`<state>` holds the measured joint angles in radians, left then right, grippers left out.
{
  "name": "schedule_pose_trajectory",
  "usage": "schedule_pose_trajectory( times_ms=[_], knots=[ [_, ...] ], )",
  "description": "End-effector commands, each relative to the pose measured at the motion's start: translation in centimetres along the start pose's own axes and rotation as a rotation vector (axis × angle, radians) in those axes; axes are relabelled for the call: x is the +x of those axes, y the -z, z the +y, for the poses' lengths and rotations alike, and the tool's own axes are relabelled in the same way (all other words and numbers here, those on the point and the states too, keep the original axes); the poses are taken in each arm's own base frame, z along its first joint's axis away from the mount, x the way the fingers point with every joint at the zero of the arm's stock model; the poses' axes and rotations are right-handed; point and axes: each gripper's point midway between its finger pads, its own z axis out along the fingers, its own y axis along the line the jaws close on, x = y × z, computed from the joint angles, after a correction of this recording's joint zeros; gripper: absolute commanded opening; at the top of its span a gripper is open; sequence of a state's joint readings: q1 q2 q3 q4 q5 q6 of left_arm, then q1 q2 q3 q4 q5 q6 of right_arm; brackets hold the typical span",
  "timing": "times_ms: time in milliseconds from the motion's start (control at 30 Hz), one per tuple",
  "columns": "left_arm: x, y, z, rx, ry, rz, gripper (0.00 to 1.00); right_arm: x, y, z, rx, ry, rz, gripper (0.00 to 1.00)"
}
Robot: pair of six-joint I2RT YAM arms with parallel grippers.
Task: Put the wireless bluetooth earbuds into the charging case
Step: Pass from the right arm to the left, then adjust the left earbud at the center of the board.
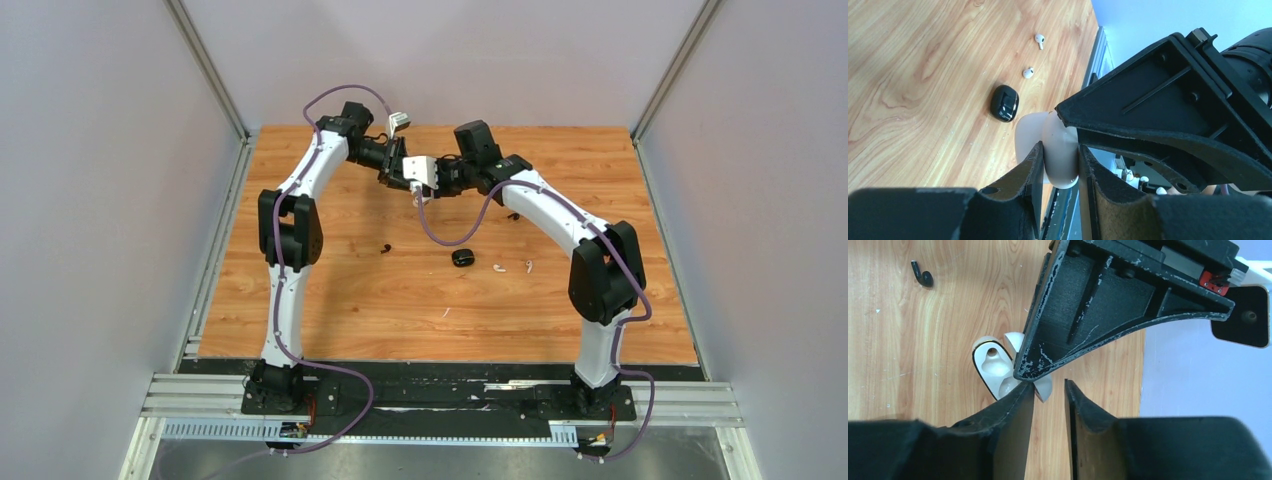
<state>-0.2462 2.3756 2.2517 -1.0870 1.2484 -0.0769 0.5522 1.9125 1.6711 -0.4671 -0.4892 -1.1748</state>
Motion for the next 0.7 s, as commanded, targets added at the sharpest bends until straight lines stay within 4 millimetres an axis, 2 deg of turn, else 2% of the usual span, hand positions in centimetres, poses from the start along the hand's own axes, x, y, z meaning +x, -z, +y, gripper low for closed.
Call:
schedule_pose_trajectory(
  times_ms=[0, 100, 200, 267, 333, 400, 500, 567, 667],
  knots=[
    [-0.4, 0.6, -2.1, 0.055, -0.061, -0.013, 0.0, -2.8, 4.0, -3.3, 0.094, -0.057, -0.061, 0.35],
    [-0.6, 1.0, -2.4, 0.05, -0.087, -0.023, 0.0, -4.0, 7.4, -3.9, 0.108, -0.123, -0.103, 0.45],
    [-0.7, 1.3, -2.9, 0.049, -0.115, -0.028, 0.0, -4.3, 10.7, -3.7, 0.069, -0.258, -0.167, 0.52],
    [-0.7, 1.4, -3.3, 0.05, -0.131, -0.03, 0.0, -3.7, 12.4, -3.6, 0.054, -0.391, -0.187, 0.54],
    [-0.6, 1.5, -3.5, 0.045, -0.149, -0.03, 0.0, -2.0, 13.5, -2.9, 0.042, -0.555, -0.174, 0.54],
    [-0.5, 1.7, -3.8, 0.04, -0.174, -0.027, 0.0, 0.4, 14.3, -1.2, 0.021, -0.72, -0.147, 0.54],
    [-0.3, 1.9, -4.2, 0.032, -0.214, -0.024, 0.0, 4.8, 15.6, 2.9, 0.017, -0.896, -0.066, 0.54],
    [0.1, 2.1, -4.5, 0.025, -0.216, -0.016, 0.0, 6.8, 16.2, 5.9, -0.013, -0.978, 0.0, 0.52],
    [0.5, 2.1, -4.5, 0.016, -0.219, -0.009, 0.0, 9.5, 17.3, 9.6, -0.079, -1.036, 0.099, 0.44]
  ],
)
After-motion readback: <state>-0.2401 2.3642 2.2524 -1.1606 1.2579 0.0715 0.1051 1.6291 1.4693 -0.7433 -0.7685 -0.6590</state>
